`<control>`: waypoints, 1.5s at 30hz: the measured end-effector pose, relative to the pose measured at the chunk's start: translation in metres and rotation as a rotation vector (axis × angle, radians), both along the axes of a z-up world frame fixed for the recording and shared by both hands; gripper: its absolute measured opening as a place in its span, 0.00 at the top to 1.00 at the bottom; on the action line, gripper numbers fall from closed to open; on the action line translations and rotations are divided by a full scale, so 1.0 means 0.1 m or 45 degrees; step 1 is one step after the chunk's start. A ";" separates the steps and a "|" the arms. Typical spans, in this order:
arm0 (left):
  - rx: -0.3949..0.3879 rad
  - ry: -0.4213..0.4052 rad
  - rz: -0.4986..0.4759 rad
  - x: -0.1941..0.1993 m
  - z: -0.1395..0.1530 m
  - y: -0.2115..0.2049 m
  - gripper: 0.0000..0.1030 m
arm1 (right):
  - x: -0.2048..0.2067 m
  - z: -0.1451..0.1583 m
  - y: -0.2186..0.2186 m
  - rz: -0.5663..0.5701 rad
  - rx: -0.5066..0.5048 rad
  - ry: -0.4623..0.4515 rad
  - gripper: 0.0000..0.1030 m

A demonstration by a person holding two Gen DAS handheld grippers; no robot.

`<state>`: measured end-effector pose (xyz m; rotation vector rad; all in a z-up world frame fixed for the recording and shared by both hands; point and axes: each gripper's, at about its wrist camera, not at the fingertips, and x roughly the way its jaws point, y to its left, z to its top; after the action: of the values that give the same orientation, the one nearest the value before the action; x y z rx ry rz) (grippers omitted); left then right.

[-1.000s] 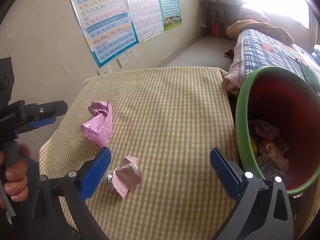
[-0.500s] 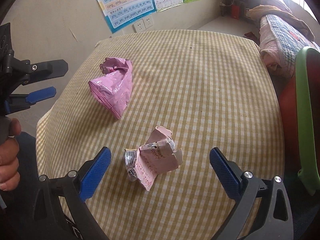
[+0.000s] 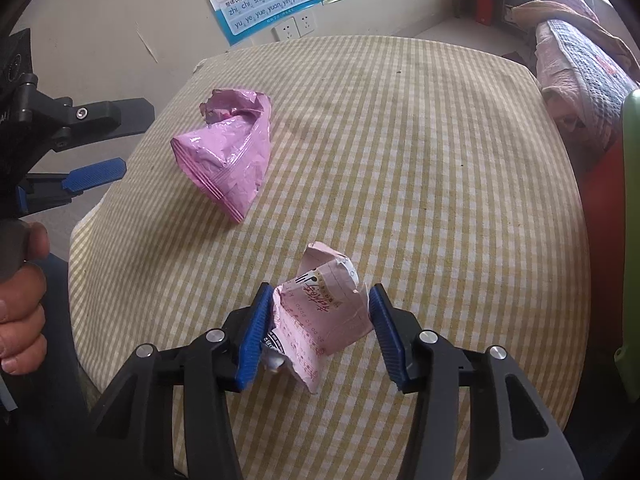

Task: Collect trash
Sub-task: 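Grasp the pink-white paper wrapper with the right gripper while the left gripper grasps the pink bag, then carry the pink bag and pink-white paper over the bucket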

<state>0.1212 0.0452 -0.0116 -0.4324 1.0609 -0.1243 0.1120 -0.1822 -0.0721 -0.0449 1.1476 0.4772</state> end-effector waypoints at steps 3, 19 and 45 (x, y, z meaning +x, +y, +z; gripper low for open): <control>0.011 0.016 -0.012 0.05 -0.04 -0.04 0.08 | 0.03 0.09 -0.05 -0.019 0.008 -0.029 0.53; -0.010 0.159 -0.109 0.33 -0.46 -0.22 0.57 | 0.28 0.15 -0.18 -0.086 0.027 -0.060 0.53; 0.022 0.058 -0.174 -0.03 -0.11 -0.30 0.93 | 0.18 0.45 -0.22 -0.094 0.057 -0.158 0.53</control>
<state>0.1180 0.0149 -0.0228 -0.3484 1.1359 -0.2275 0.1296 -0.2039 -0.0272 0.0070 1.0130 0.4284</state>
